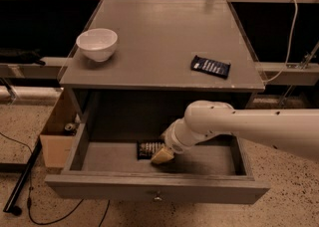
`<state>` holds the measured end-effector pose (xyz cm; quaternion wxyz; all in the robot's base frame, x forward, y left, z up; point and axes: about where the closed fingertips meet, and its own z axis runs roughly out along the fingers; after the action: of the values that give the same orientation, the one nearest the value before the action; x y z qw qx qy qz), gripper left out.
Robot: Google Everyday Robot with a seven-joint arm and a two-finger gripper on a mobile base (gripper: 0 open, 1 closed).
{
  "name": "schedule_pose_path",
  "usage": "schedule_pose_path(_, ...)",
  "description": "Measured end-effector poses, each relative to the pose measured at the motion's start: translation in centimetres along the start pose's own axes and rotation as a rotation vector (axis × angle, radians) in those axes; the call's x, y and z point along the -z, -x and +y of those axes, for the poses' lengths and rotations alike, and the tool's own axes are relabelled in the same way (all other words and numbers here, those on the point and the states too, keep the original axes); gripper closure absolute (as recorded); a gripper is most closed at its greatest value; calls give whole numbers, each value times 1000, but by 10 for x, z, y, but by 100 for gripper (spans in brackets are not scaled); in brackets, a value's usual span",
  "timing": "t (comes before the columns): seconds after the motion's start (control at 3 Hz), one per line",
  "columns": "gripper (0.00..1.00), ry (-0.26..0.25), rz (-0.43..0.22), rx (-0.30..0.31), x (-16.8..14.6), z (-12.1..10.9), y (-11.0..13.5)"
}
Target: Pick rxbar chocolate from top drawer and place on counter
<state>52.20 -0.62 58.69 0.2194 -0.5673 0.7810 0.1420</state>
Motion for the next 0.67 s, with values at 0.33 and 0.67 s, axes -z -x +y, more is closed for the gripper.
schedule_pose_path(0.33,86,0,0,0,0,0,0)
schedule_pose_path(0.67,100,0,0,0,0,0,0)
